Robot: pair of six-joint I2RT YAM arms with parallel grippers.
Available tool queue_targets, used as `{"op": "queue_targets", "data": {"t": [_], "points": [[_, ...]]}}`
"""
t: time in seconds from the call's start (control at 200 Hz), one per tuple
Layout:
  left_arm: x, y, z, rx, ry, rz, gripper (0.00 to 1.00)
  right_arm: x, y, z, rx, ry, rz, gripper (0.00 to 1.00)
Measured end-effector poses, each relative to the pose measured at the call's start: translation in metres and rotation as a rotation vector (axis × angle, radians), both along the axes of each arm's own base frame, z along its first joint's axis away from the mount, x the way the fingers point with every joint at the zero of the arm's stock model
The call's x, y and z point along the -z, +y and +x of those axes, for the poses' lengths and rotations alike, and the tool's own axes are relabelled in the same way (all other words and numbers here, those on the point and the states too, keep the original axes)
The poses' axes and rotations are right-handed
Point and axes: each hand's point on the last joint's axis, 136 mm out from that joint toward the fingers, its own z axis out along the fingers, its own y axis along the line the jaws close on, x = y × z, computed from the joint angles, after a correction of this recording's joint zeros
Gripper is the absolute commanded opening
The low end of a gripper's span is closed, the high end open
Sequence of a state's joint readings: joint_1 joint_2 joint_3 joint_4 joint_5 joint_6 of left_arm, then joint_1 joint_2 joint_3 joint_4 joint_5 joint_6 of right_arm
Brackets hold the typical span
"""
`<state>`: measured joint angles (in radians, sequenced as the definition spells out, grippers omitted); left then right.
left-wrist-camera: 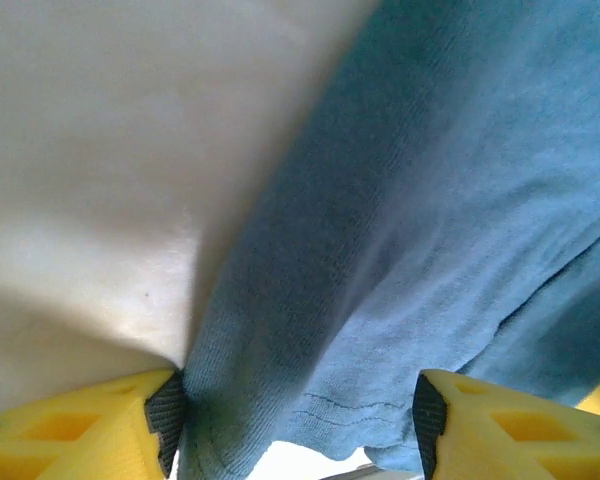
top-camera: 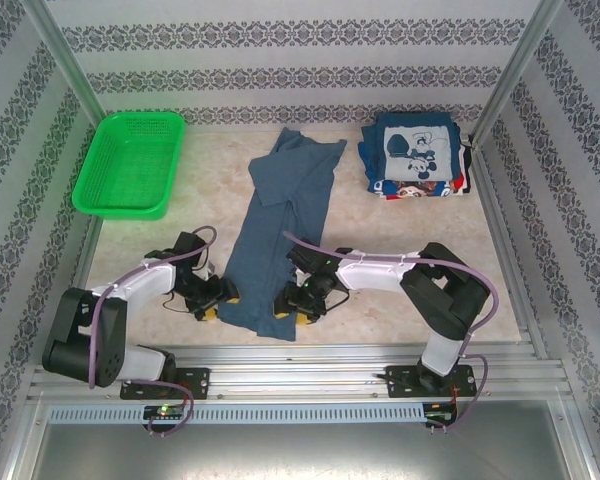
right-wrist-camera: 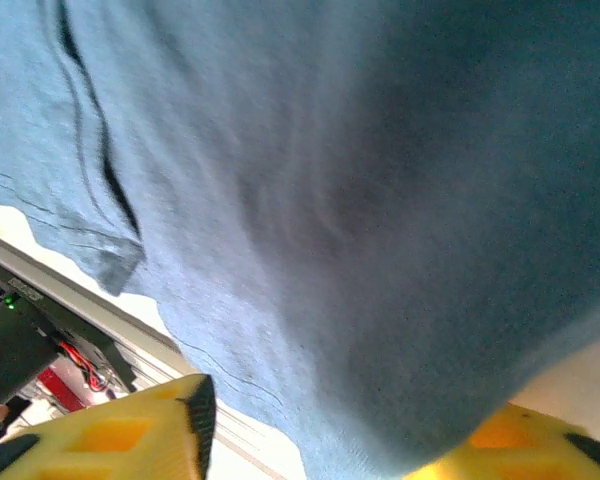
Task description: Fold and stack the t-shirts
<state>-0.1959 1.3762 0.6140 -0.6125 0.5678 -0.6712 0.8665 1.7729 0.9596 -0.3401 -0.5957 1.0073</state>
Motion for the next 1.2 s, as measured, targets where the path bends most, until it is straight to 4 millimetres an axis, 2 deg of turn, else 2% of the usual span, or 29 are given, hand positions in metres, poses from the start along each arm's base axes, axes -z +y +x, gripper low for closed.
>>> {"op": "queue_targets", "data": {"t": [0.065,0.155,0.335,0.46,0.625,0.699,0.809,0.944,1.064,1.199], "points": [[0.002,0.0,-0.001,-0.003,0.012,0.003,0.5,-0.001,0.001,0.001,-0.004,-0.007,0.005,0.32],[0.005,0.003,-0.003,-0.005,0.026,0.022,0.27,-0.001,0.001,0.002,-0.002,-0.006,0.004,0.19],[0.007,-0.001,-0.005,0.024,0.029,0.018,0.0,-0.001,-0.005,0.004,0.009,-0.006,-0.002,0.06],[0.005,-0.007,-0.005,0.048,0.017,0.003,0.0,-0.003,-0.012,0.002,0.019,-0.003,-0.005,0.0],[-0.003,-0.007,-0.002,0.049,-0.011,-0.005,0.0,-0.012,-0.013,0.001,0.019,-0.013,0.011,0.0],[-0.016,-0.009,0.004,0.05,-0.042,-0.012,0.0,-0.018,-0.015,0.0,0.022,-0.022,0.023,0.0],[-0.045,-0.015,0.024,0.054,-0.129,-0.04,0.0,-0.027,-0.024,-0.003,0.048,-0.026,0.036,0.0],[-0.075,-0.028,0.042,0.066,-0.201,-0.107,0.0,-0.038,-0.043,-0.008,0.104,-0.029,0.054,0.0],[-0.082,-0.037,0.036,0.086,-0.192,-0.154,0.0,-0.045,-0.06,-0.012,0.155,-0.024,0.06,0.0],[-0.086,-0.049,0.019,0.107,-0.164,-0.208,0.0,-0.056,-0.071,-0.009,0.212,-0.03,0.079,0.0]]}}
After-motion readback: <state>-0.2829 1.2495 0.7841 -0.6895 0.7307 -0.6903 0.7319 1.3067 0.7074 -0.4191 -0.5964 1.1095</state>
